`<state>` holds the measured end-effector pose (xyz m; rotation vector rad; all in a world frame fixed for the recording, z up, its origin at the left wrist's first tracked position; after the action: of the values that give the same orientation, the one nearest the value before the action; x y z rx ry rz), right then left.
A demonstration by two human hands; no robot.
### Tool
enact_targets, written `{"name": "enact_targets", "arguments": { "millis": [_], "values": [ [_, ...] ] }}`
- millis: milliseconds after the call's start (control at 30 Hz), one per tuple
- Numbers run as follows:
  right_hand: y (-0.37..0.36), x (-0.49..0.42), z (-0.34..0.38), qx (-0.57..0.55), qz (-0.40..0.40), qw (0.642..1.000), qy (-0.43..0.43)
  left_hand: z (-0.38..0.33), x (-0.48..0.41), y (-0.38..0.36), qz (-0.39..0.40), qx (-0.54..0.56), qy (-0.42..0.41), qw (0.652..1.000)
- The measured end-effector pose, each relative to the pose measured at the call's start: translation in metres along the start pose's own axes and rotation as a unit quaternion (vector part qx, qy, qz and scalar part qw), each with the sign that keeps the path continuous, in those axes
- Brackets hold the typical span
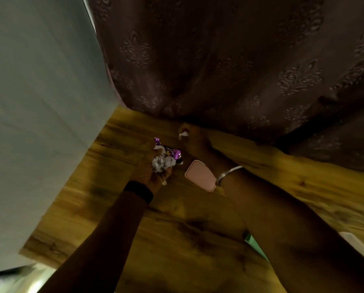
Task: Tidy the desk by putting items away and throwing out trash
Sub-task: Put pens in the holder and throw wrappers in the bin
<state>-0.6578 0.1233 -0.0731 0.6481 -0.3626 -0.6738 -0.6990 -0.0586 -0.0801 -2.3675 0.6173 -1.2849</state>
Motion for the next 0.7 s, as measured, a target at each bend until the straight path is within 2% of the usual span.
{"name": "enact_targets", "arguments": {
  "millis": [100, 200, 267, 333, 467, 700],
  "values": [
    [0.01, 0.023, 0.003, -0.147, -0.037, 0.988, -0.024, -0.002, 0.003, -0.004, 0.006, -0.007, 0.001, 1.0],
    [0.015, 0.058, 0.008, -0.269, -0.007, 0.962, -0.046, 0.002, 0.015, -0.012, 0.024, 0.002, -0.001, 1.0],
    [0.02, 0.086, 0.014, -0.305, 0.009, 0.951, -0.046, 0.009, 0.024, -0.018, 0.084, 0.041, 0.021, 0.995],
    [0.024, 0.112, 0.016, -0.371, 0.03, 0.925, -0.073, 0.019, 0.038, -0.024, 0.138, 0.051, 0.028, 0.989],
    [0.041, 0.17, 0.017, -0.41, 0.035, 0.904, -0.116, 0.043, 0.081, -0.032, 0.198, -0.051, 0.003, 0.979],
    [0.059, 0.274, 0.004, -0.422, -0.017, 0.905, -0.042, 0.101, 0.176, -0.028, 0.215, -0.126, -0.034, 0.968]
  ]
}}
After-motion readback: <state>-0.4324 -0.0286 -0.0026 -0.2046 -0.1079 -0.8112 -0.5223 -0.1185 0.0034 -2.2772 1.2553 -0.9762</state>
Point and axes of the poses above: each hand's wrist, its own x-axis away from the middle knuckle, its own y-axis out of the back of the hand, z = x × y, the point moved 4 cm from there along -x, towards the middle knuckle, and after that the axes turned 3 degrees about x, right-handed, at the moved point
